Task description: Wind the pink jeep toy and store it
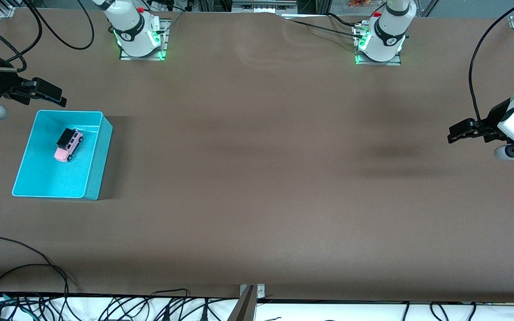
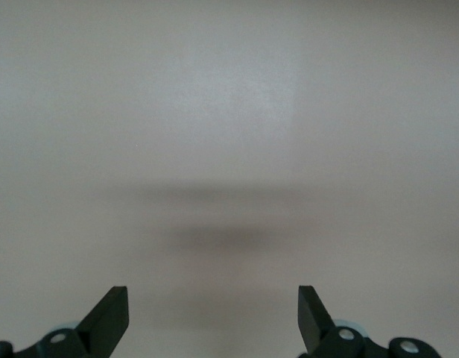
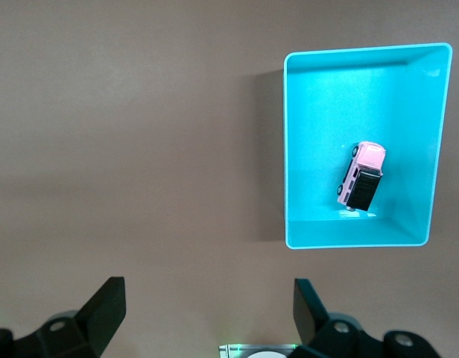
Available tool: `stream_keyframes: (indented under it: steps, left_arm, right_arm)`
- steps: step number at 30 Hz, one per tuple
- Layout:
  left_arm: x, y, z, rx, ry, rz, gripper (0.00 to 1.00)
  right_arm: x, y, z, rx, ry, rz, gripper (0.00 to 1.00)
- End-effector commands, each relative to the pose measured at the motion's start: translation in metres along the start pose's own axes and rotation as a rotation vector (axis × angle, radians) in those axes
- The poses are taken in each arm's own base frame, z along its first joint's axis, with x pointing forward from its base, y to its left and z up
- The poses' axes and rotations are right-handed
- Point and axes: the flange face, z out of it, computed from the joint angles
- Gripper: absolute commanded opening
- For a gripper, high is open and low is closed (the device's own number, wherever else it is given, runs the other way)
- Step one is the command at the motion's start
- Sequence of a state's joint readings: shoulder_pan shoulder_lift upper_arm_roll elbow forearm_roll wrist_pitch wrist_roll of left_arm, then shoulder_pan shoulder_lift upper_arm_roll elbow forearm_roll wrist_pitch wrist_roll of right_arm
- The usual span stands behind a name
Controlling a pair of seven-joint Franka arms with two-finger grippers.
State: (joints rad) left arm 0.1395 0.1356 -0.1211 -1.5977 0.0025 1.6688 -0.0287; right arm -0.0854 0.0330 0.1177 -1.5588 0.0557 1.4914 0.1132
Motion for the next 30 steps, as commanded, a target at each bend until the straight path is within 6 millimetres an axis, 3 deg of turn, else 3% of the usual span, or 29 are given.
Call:
stream_keyframes:
  steps: [1, 5, 30]
  left_arm:
    - [-0.003, 0.0, -0.001, 0.015, 0.008, 0.018, 1.0]
    - [-0.002, 0.001, -0.001, 0.015, 0.01, 0.02, 1.0]
    - [-0.003, 0.001, -0.002, 0.015, 0.011, 0.02, 1.0]
  right_arm:
    - [0.003, -0.005, -0.006, -0.032, 0.019, -0.014, 1.0]
    - [0.002, -0.014, -0.006, -0.032, 0.017, -0.027, 1.0]
    - [-0.001, -0.014, -0.012, -0.025, 0.025, 0.024, 1.0]
